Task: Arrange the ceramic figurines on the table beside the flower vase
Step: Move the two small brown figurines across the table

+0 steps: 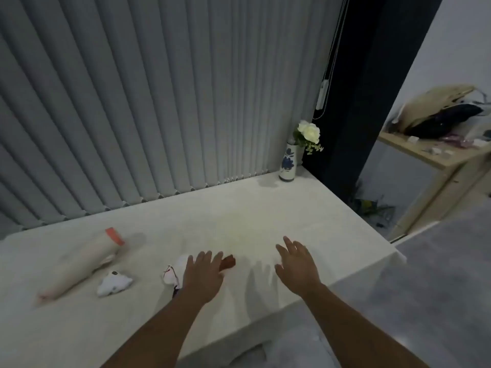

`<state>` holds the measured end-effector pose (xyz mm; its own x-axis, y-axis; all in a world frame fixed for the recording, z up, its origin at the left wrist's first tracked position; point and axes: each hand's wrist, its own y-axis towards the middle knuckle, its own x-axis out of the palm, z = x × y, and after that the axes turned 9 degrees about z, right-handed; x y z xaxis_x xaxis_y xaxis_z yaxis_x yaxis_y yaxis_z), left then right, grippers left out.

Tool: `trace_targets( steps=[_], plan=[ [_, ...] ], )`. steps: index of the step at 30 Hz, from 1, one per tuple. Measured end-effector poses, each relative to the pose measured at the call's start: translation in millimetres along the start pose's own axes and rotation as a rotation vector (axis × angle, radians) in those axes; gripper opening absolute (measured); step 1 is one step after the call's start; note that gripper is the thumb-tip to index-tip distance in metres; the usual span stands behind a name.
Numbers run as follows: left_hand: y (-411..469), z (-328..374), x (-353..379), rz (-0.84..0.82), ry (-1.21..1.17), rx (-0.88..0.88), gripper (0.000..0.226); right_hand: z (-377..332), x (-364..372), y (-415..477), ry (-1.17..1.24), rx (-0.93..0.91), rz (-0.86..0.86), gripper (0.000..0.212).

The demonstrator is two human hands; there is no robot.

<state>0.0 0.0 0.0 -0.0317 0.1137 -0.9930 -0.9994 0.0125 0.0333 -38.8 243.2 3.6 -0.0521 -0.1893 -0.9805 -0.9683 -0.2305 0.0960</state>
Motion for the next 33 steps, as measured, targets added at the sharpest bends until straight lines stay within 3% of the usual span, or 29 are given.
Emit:
trace_targets(
  steps=[5, 9, 15, 25, 33],
  plan=[
    [10, 5, 33, -0.036, 0.027, -0.010, 0.061, 31, 24, -4, 0.082, 0.170, -0.070, 0.050],
    [15, 4, 45, -0.003, 0.141, -0.002, 0.058, 49, 35, -2, 0.130, 0.195, -0.054, 0.054],
    [24, 1, 58, 0.021, 0.108, -0.038, 0.057, 68, 46, 4, 0.226, 0.245, -0.079, 0.058],
    [28, -6, 75, 0.058, 0.060, -0.048, 0.055, 70, 60, 7, 0.302, 0.272, -0.020, 0.049],
    [35, -3, 67, 0.105, 0.175, -0.036, 0.049, 67, 67, 7, 0.304, 0.305, 0.018, 0.043]
  ],
)
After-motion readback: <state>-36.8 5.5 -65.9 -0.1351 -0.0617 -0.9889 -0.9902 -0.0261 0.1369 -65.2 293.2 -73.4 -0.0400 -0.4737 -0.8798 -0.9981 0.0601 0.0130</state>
